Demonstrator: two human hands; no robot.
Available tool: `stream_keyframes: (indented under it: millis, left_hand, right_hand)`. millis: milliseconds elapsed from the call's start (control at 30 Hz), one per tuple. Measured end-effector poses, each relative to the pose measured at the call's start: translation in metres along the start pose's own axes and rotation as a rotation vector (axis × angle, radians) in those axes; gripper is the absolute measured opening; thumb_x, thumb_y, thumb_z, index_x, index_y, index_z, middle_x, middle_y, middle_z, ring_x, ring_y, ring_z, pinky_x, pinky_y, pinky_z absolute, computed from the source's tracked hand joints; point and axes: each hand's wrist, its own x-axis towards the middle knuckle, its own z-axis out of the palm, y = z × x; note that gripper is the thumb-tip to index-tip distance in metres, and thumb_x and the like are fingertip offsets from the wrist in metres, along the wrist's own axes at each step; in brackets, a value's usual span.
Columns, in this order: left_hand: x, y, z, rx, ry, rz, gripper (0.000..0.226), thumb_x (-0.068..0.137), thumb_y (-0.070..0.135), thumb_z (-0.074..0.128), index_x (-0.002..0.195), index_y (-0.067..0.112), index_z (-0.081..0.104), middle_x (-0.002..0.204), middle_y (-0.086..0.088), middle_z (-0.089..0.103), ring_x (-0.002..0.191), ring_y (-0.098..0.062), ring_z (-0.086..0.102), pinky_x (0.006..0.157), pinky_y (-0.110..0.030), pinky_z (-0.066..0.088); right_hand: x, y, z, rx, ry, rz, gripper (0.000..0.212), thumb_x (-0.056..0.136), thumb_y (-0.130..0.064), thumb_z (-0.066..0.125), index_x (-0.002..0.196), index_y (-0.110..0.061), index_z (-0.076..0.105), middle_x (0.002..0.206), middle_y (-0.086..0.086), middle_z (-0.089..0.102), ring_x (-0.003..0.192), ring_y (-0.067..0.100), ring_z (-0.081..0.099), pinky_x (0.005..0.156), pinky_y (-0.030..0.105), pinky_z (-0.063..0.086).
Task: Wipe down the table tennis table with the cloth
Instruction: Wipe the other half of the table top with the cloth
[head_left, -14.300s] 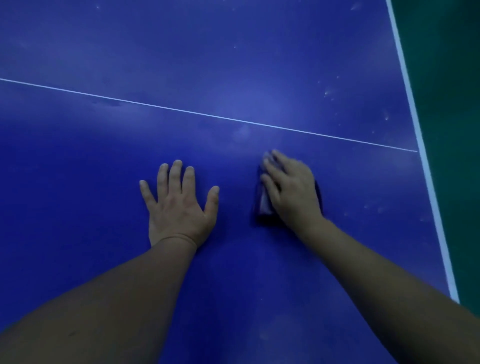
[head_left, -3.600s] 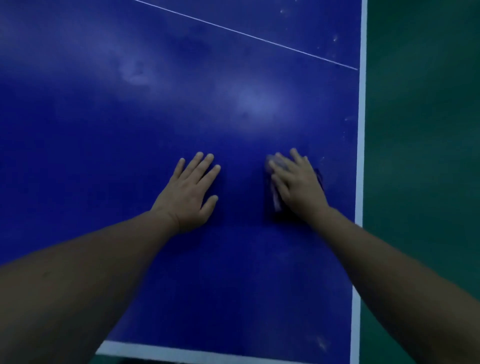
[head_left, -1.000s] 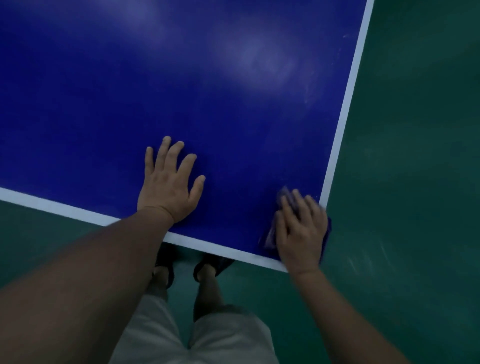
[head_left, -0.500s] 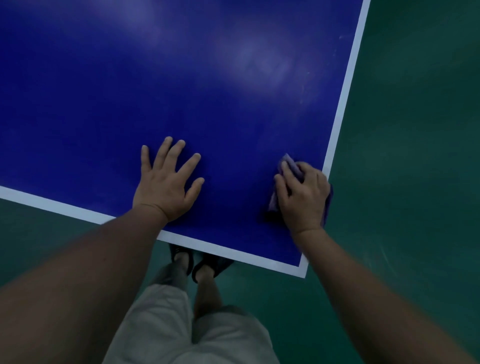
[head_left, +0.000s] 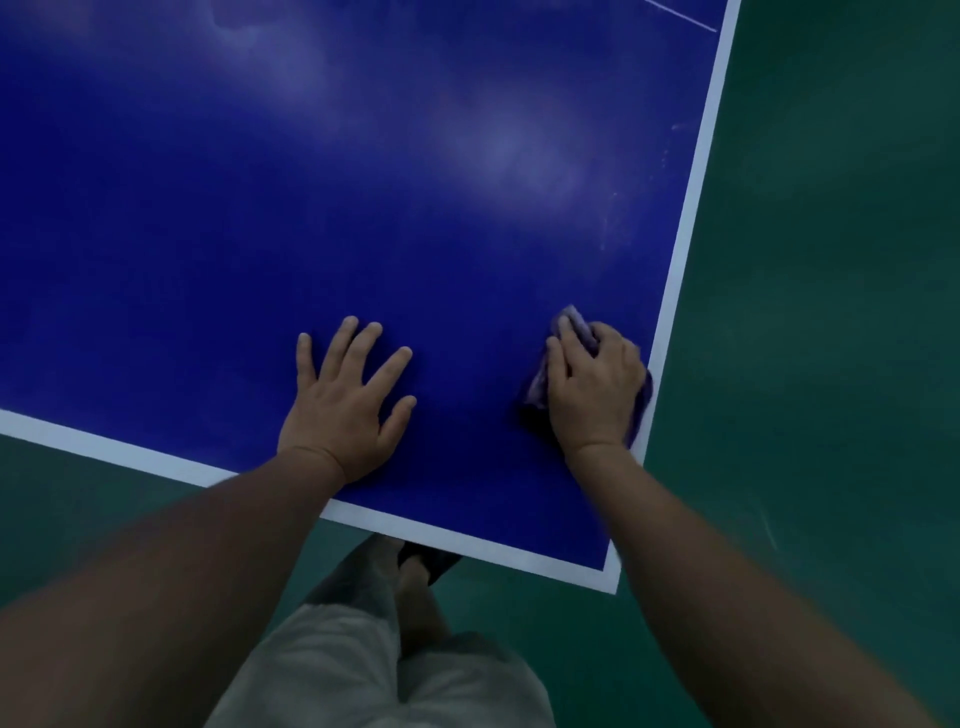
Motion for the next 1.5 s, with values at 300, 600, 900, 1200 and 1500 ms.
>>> stream_keyframes:
  millis: [300,600,900,1200,1500]
  left_hand:
    - [0.011,0.013,-0.011,-0.126,0.055,-0.101,0.057,0.093,0.05,0.032,0.132,0.018,0.058,0.148,-0.015,0.041,0.145,-0.035,0.026,0.12,-0.063,0.007]
    - [0.119,0.078,-0.024,-0.208,0.051,0.053,0.069,0.096,0.051,0.015,0.149,0.015,0.041,0.163,-0.006,0.026,0.153,-0.024,0.012,0.123,-0.052,-0.005]
    - [0.14,0.083,-0.007,-0.029,-0.023,0.1,0.065,0.1,0.057,0.016,0.149,0.021,0.04,0.162,-0.011,0.024,0.152,-0.031,0.01,0.121,-0.062,0.001]
    - [0.139,0.082,-0.012,-0.025,-0.058,0.087,0.069,0.099,0.057,0.011,0.151,0.022,0.037,0.163,-0.01,0.02,0.153,-0.03,0.006,0.121,-0.061,-0.004]
    - [0.141,0.084,-0.011,-0.04,-0.033,0.095,0.063,0.1,0.054,0.019,0.148,0.02,0.043,0.161,-0.012,0.026,0.152,-0.031,0.013,0.121,-0.063,0.002]
  right_hand:
    - [-0.043,-0.012,0.012,-0.012,-0.272,-0.651,0.028,0.1,-0.037,0.058,0.125,-0.026,0.066,0.114,0.007,0.058,0.096,0.028,0.054,0.085,0.048,0.044]
    - [0.028,-0.008,0.026,-0.122,-0.025,-0.2,0.031,0.101,-0.03,0.06,0.129,-0.02,0.068,0.114,0.013,0.063,0.1,0.033,0.057,0.086,0.047,0.044]
    - [0.017,0.056,-0.006,-0.154,-0.172,-0.399,0.028,0.099,-0.035,0.06,0.119,-0.021,0.073,0.111,0.012,0.064,0.094,0.032,0.057,0.085,0.048,0.044]
    - [0.014,0.034,-0.003,-0.141,-0.117,-0.22,0.028,0.097,-0.031,0.063,0.12,-0.018,0.073,0.115,0.015,0.063,0.099,0.035,0.057,0.088,0.048,0.045]
    - [0.022,0.051,-0.011,-0.077,-0.276,-0.576,0.026,0.099,-0.036,0.061,0.118,-0.024,0.073,0.112,0.009,0.063,0.094,0.031,0.057,0.083,0.048,0.046]
